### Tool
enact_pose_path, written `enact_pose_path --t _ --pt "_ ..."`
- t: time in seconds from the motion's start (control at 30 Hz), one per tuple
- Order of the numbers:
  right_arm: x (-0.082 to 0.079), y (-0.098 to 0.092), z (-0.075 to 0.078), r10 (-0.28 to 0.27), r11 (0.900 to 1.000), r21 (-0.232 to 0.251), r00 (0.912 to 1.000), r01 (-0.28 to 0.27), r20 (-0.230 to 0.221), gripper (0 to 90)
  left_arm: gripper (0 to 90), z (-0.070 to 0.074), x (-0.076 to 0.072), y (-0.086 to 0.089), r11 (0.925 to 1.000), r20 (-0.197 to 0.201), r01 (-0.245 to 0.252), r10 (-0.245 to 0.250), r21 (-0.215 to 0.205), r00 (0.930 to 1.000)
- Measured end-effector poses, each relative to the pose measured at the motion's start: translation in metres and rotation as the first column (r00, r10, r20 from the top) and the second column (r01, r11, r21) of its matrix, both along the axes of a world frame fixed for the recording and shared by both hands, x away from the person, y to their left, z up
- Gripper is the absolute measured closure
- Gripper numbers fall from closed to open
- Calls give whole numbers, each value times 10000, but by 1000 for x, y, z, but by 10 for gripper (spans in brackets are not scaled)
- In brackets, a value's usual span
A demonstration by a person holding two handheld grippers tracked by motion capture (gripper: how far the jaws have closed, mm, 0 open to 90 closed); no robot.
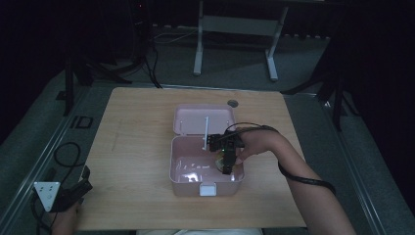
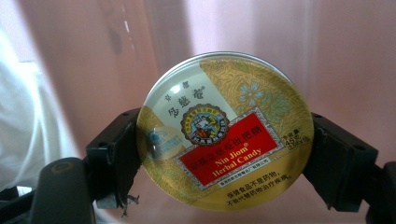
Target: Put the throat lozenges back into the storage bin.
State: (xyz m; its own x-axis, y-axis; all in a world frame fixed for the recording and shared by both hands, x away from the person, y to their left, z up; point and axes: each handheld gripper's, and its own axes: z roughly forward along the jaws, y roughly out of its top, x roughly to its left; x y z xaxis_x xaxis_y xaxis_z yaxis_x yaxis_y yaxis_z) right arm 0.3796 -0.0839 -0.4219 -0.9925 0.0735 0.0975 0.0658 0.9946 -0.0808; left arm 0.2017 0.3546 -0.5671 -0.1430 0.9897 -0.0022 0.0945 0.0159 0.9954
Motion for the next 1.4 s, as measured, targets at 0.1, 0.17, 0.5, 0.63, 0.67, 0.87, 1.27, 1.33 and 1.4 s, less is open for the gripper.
enact_pose_path --t 0.1,0.17,0.5,0.63,0.67,0.87,1.27,1.33,1.4 --pt "0 1 -12 44 9999 -136 10000 -43 57 201 10 0 0 0 10000 1 0 0 -2 10000" --pt "0 2 -18 80 9998 -160 9999 -78 116 201 10 0 0 0 10000 1 2 -2 -4 10000" --pt "-7 8 -41 859 9958 -294 9962 -862 -113 201 10 0 0 0 10000 21 5 -5 -14 10000" --pt "-6 8 -46 942 9951 -301 9955 -945 -130 201 10 0 0 0 10000 18 11 -11 -4 10000" --pt "-6 8 -47 996 9946 -291 9950 -997 -61 201 10 0 0 0 10000 17 5 -5 -3 10000" --pt "-4 8 -60 1027 9924 -694 9947 -1019 89 201 10 0 0 0 10000 19 13 -13 -2 10000" --pt "0 6 -70 807 9943 -665 9960 -832 -384 197 10 0 -1 0 10000 38 76 -76 15 10000" --pt "0 6 -70 775 9947 -648 9960 -802 -435 195 10 0 -1 0 9999 54 104 -104 -1 9999" --pt "0 6 -69 686 9954 -646 9968 -712 -420 191 10 0 -1 0 9999 69 114 -114 2 9999"
